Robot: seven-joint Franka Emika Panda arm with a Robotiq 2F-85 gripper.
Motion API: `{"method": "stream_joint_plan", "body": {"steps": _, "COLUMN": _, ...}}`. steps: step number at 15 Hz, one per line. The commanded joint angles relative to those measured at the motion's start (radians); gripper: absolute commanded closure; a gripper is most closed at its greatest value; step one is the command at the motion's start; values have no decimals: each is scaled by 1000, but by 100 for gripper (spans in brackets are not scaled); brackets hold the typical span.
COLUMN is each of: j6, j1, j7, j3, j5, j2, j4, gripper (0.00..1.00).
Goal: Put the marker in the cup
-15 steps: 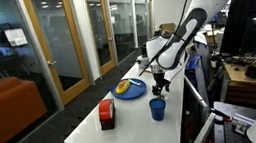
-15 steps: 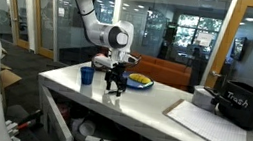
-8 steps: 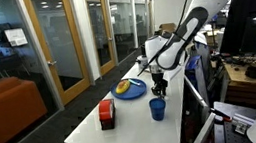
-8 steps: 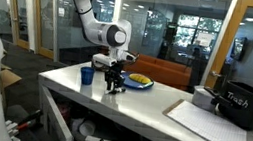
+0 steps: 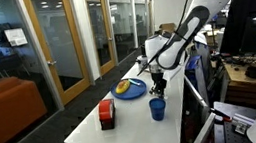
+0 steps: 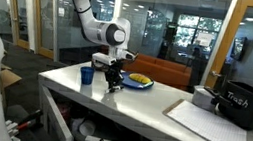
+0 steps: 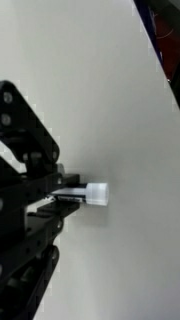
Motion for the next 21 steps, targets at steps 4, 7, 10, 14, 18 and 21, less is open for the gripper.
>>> {"method": "stream_joint_plan", "body": {"steps": 4, "j6": 21, "j1": 27, "j7": 48, "j3": 38, "j5": -39, "j2": -199, "j4": -76, "gripper": 95}}
{"method": "stream_joint_plan", "body": {"steps": 7, "j6": 17, "j1": 31, "j7": 79, "j3": 83, "j5": -67, "j2": -303, "j4": -105, "gripper": 95}}
{"method": "stream_joint_plan", "body": {"steps": 10, "j6": 18, "j1": 28, "j7": 111, "j3": 133, "j5": -87, "j2": -400, "j4": -139, "gripper": 95}}
{"method": "stream_joint_plan", "body": {"steps": 14, "j6": 20, "j1": 34, "j7": 146, "j3": 210, "j5": -98, "j2": -520, "j4": -188, "gripper": 95}}
{"method": "stream_joint_plan", "body": {"steps": 18, "j6": 20, "j1": 51, "j7": 133, "j3": 271, "j5": -83, "j2": -598, "j4": -235, "gripper": 95}}
{"method": "stream_joint_plan", "body": {"steps": 21, "j6": -29, "j1": 88, "j7": 52, "j3": 248, "j5": -19, "j2": -600, "j4": -220, "gripper": 95}}
